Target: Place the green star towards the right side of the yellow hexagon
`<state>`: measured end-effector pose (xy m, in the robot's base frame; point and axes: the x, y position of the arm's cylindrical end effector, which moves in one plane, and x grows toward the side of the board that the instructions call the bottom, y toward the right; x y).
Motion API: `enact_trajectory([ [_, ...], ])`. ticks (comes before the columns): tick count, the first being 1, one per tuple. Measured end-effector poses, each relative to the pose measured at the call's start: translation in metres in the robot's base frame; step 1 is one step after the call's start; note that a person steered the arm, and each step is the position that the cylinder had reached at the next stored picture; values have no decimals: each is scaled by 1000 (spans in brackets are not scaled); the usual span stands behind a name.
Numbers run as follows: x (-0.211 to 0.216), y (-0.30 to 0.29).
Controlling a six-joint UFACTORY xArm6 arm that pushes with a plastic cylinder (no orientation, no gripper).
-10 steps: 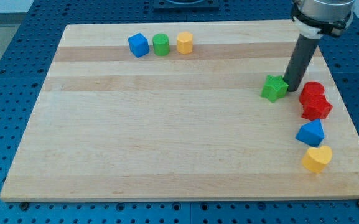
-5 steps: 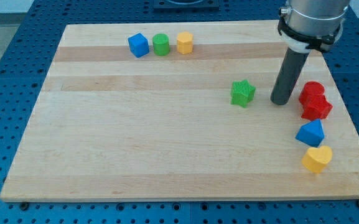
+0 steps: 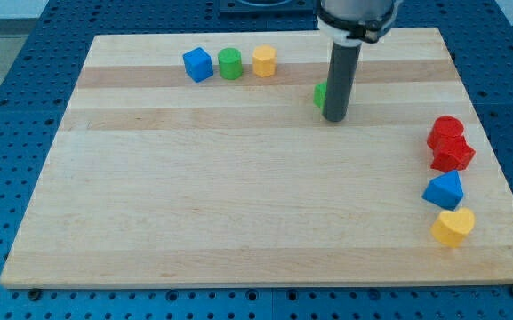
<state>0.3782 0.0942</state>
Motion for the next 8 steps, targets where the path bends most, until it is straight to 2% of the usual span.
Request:
enact_trajectory([
  [1,-40,-2],
  [2,-41,-2],
  [3,-62,-5],
  [5,-63,-5],
  [6,-55,61],
  [7,-57,72],
  [8,-98,50],
])
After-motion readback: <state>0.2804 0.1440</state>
